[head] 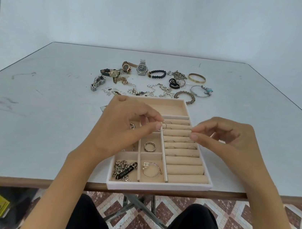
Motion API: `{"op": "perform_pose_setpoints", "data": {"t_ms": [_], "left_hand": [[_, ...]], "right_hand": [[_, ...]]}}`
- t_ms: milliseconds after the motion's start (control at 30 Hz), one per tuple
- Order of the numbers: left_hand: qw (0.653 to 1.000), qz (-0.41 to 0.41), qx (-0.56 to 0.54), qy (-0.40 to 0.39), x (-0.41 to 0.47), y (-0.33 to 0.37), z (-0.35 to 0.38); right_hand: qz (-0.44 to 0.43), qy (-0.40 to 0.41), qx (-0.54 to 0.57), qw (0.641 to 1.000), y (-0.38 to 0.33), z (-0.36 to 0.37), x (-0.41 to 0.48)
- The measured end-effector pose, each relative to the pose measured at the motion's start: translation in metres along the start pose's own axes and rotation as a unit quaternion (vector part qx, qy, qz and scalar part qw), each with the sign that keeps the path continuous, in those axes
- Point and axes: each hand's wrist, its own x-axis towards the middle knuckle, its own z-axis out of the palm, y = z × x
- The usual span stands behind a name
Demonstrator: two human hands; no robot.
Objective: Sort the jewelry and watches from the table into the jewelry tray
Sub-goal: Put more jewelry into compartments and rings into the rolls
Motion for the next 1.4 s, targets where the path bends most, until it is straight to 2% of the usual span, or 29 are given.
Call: {"op": "perform_pose_setpoints", "data": {"t_ms": [333,600,933,1400], "left_hand": [[1.000,-0.007,0.008,0.026,0.000,0.001,-0.001],[1.000,-0.002,0.016,0.026,0.000,0.002,-0.001],[1.000,-0.001,0.018,0.025,0.000,0.000,0.000],[1.000,0.000,0.023,0.007,0.000,-0.001,0.000]], "right_hand": [[-0.055,-0.056,-0.021,0.997,0.008,-0.008,-0.022],[-0.066,-0.067,-0.037,0.995,0.011,-0.007,-0.022],[-0.059,-0.134,-0.057,0.988,0.014,-0.008,-0.021],[-0.038,-0.125,-0.077,0.988,0.014,-0.005,-0.019]]}}
